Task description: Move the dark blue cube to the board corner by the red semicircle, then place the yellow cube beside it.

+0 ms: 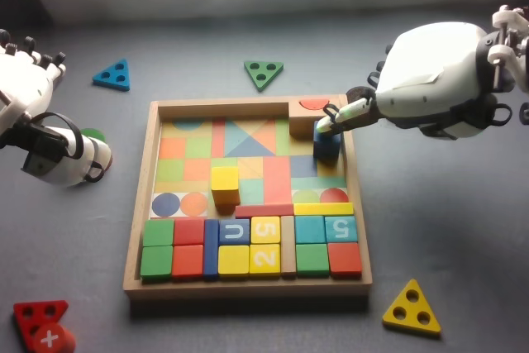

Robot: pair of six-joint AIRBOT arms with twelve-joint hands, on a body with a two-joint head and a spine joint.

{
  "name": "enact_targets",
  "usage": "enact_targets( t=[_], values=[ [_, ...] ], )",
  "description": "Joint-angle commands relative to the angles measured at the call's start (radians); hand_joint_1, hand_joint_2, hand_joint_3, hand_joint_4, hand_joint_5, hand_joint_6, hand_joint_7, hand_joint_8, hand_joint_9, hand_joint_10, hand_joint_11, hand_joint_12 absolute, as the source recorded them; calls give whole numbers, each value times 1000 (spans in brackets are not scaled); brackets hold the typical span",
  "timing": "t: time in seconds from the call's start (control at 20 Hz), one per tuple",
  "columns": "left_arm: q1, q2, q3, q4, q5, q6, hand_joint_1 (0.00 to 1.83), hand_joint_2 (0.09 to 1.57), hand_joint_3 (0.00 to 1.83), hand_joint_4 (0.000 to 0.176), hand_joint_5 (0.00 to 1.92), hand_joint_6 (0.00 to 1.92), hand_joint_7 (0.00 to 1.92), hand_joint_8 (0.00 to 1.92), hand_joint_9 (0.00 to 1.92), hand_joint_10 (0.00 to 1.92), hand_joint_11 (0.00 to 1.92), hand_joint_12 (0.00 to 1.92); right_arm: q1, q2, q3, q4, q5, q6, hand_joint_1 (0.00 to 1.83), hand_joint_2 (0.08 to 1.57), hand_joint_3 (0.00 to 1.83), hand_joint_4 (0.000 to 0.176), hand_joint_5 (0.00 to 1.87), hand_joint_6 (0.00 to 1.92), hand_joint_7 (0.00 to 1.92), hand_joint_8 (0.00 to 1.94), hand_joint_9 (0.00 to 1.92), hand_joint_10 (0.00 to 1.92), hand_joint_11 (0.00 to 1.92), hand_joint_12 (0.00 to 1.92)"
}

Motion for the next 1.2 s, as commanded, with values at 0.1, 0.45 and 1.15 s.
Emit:
enact_targets(
  t=[0.1, 0.45, 1.15],
  values=[
    [-11, 8, -1, 80, -27, 3, 0, 1265, 1, 0, 18, 2, 30, 5, 18, 5, 14, 11, 8, 14, 21, 14, 1, -3, 1791, 917, 466, 0, 364, 8, 1464, 1941, 1684, 1921, 1785, 1921],
    [-11, 8, -3, 77, -27, 3, 0, 1267, 1, 0, 27, 4, 29, 2, 13, 2, 8, 12, 23, 14, 26, 15, 26, 14, 1801, 910, 475, 0, 381, 7, 1489, 1941, 1666, 1921, 1782, 1921],
    [-9, 8, -11, 78, -28, 2, 0, 1259, 0, 0, 38, 7, 40, 6, 31, 9, 31, 18, 134, -9, -149, 14, 16, 4, 1795, 903, 478, 0, 362, 1, 1488, 1941, 1655, 1921, 1761, 1921]
  ],
)
